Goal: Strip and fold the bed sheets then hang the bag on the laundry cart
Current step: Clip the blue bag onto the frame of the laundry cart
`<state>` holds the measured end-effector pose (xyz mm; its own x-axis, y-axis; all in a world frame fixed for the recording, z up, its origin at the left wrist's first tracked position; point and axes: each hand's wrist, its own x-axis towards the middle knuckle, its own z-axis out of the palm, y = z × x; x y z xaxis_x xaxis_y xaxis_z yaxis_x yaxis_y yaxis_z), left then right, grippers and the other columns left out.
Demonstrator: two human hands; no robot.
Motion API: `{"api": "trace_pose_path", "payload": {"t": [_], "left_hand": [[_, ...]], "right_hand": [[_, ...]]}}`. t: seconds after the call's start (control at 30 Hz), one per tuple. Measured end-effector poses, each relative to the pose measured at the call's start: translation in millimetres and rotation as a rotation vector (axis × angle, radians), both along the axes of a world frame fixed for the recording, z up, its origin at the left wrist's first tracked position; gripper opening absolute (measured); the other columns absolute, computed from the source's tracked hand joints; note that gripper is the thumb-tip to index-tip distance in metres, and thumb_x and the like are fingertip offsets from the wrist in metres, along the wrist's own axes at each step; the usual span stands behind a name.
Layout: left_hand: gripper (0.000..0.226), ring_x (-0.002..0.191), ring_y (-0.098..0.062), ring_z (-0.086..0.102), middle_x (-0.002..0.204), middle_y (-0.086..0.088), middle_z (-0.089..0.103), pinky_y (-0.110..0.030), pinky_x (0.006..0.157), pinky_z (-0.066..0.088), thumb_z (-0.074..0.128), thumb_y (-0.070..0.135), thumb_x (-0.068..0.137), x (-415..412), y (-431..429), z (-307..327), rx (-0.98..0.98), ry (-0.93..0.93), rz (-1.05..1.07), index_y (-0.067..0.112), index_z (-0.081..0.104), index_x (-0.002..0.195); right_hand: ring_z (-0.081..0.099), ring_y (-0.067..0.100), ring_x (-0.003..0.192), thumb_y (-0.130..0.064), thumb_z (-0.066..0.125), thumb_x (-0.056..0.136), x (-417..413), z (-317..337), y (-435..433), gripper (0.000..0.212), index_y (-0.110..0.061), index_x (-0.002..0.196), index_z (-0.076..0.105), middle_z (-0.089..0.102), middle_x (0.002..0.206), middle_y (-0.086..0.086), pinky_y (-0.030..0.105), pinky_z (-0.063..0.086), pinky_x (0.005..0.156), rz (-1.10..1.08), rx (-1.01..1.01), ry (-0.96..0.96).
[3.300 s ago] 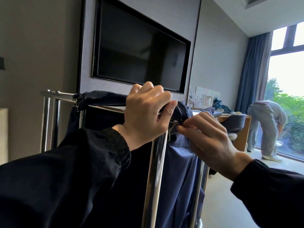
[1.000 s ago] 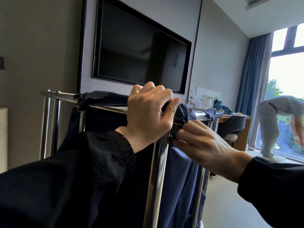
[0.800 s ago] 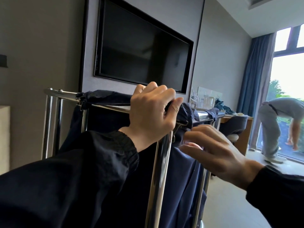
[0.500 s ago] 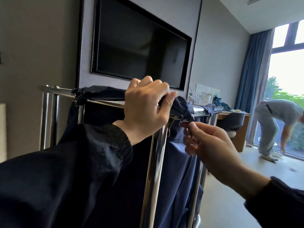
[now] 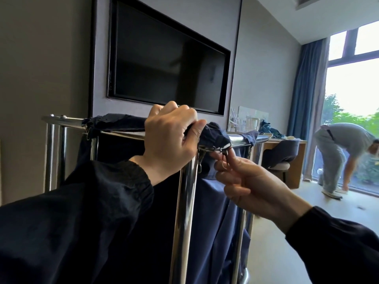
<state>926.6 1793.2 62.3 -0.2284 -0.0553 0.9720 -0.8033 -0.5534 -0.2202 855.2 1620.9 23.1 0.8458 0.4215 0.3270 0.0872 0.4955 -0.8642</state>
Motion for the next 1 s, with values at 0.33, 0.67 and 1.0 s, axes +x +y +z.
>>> {"api": "trace_pose_path", "payload": {"t": [0.33, 0.67, 1.0], "left_hand": [[0.032, 0.058, -0.018, 0.043, 0.06, 0.011, 0.038, -0.031, 0.065, 0.029, 0.054, 0.027, 0.091, -1.5, -0.1, -0.4, -0.003, 0.019, 0.003, 0.015, 0.049, 0.062], [0.031, 0.062, -0.004, 0.038, 0.06, 0.011, 0.042, -0.027, 0.069, 0.026, 0.052, 0.033, 0.092, 3.1, 2.2, 1.2, -0.005, 0.12, -0.067, 0.016, 0.053, 0.065], [0.024, 0.064, -0.006, 0.027, 0.055, 0.013, 0.039, -0.026, 0.071, 0.017, 0.053, 0.027, 0.087, -10.1, -8.0, 16.4, -0.172, 0.352, -0.064, 0.021, 0.047, 0.064]], "right_hand": [[0.039, 0.004, 0.045, -0.014, 0.078, 0.076, 2.9, 4.2, -4.9, 0.024, -0.005, 0.093, 0.063, 0.043, 0.069, -0.002, 0.011, 0.034, 0.032, 0.121, 0.031, 0.094], [0.031, 0.001, 0.047, -0.018, 0.079, 0.075, 6.5, 13.8, -1.2, 0.022, -0.009, 0.089, 0.064, 0.051, 0.068, -0.002, 0.011, 0.031, 0.032, 0.079, 0.061, 0.014], [0.049, 0.016, 0.063, -0.017, 0.057, 0.081, -4.6, 23.3, 33.6, 0.011, -0.008, 0.076, 0.059, 0.05, 0.073, 0.008, 0.033, 0.047, 0.068, -0.236, -0.139, -0.217]]}}
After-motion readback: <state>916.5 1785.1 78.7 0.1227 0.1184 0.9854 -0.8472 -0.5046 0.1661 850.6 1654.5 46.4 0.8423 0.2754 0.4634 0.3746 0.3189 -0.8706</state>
